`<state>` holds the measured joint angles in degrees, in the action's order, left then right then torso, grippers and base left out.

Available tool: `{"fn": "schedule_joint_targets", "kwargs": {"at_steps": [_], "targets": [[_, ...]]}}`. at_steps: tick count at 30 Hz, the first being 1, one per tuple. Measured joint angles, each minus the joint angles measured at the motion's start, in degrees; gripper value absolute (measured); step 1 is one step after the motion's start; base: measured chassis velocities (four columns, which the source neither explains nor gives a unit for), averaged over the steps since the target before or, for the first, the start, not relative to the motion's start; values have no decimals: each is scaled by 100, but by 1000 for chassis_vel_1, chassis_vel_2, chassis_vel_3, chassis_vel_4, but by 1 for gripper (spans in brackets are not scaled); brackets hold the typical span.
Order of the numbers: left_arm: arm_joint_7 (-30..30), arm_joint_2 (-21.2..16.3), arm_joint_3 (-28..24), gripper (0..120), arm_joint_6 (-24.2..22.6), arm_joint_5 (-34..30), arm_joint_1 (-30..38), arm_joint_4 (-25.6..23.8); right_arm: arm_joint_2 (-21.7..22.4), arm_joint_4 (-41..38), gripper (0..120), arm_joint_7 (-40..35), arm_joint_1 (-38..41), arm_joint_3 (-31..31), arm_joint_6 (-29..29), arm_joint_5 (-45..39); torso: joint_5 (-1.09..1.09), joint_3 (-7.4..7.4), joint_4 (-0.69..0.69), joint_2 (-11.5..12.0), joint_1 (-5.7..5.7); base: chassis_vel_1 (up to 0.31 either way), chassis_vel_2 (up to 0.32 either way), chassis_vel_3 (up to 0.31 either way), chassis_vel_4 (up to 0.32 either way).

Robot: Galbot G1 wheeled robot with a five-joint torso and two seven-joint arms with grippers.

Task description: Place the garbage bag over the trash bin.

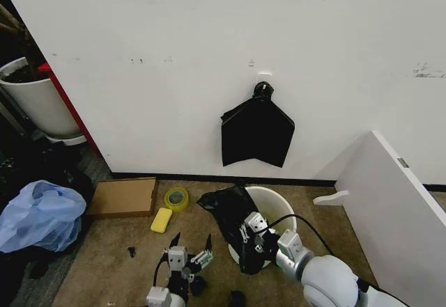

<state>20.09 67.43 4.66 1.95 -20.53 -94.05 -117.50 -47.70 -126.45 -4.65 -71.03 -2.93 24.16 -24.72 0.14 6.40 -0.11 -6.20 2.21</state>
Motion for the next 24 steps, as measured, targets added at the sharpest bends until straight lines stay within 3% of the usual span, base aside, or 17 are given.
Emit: {"fn": "schedule_joint_targets", "kwargs": {"at_steps": [8,14,24], "targets": [[175,-139,-720,100,-574,-739,923,240,17,-38,0,-466,115,277,220,-1070,1,0,0,0,0,0,0,0,0],[335,-66,-1141,100,-827,-949,1462,435,-26,23,0,-578,151,404,257,-1371,0,0,0,0,0,0,0,0,0],[1044,73,-1412,100,-1630,-1492,1689,261,-124,196,0,-837,394,527,432,-2220,2,1,0,0,0,0,0,0,0]]}}
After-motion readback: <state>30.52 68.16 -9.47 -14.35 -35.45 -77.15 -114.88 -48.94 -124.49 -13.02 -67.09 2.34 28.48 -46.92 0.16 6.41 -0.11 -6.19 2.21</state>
